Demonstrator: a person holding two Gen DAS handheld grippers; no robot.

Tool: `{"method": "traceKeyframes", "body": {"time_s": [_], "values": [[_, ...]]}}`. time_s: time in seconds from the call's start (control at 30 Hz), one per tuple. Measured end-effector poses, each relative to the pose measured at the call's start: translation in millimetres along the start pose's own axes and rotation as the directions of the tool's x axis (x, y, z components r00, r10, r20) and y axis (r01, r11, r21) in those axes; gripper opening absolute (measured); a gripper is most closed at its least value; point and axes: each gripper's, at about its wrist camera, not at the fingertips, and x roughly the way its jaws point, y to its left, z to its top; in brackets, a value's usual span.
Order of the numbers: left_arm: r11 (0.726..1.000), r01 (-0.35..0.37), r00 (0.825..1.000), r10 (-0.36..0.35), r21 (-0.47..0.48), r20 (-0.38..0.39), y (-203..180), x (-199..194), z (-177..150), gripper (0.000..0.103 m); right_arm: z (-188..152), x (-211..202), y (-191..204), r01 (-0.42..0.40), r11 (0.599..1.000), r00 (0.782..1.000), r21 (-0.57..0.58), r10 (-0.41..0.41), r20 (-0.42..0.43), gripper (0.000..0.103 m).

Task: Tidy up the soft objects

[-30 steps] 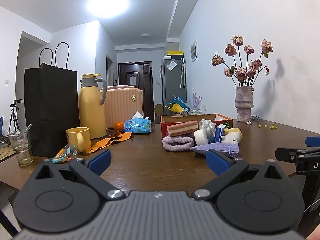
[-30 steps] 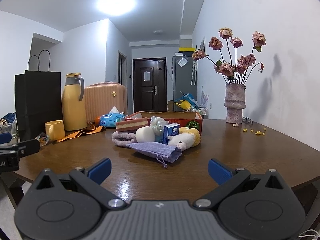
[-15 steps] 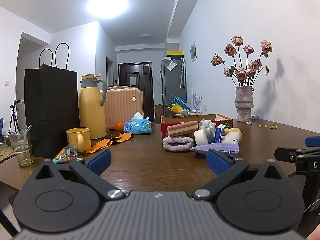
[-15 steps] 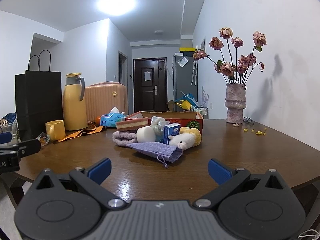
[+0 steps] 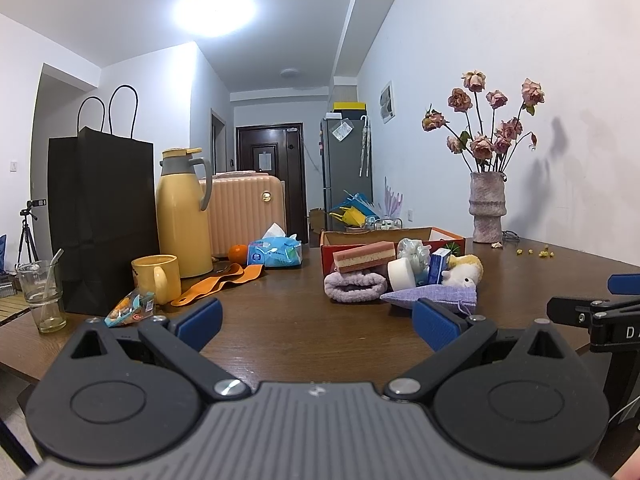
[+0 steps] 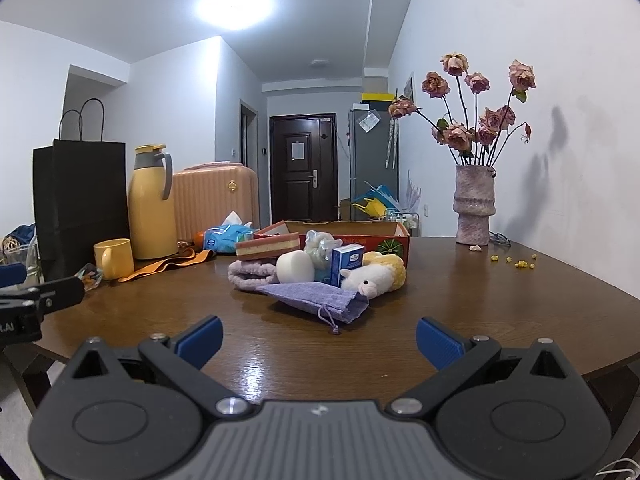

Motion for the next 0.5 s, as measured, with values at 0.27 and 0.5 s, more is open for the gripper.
{"method": "traceKeyframes", "body": {"time_s": [0.27, 0.5], "values": [[1.0, 0.002, 1.0, -0.002, 0.002, 0.0, -0.2, -0.5, 0.1, 0.103, -0.3, 0.1, 0.5, 0.001, 1.0, 1.0, 0.0, -0.001, 0.0, 0.103], [1.0, -0.005, 1.0, 0.005, 0.003, -0.015, 0.7, 3.5, 0.7, 0.103, -0.4, 1.7, -1.0, 0.01, 1.0, 1.0, -0.007, -0.01, 0.011, 0.103]]}}
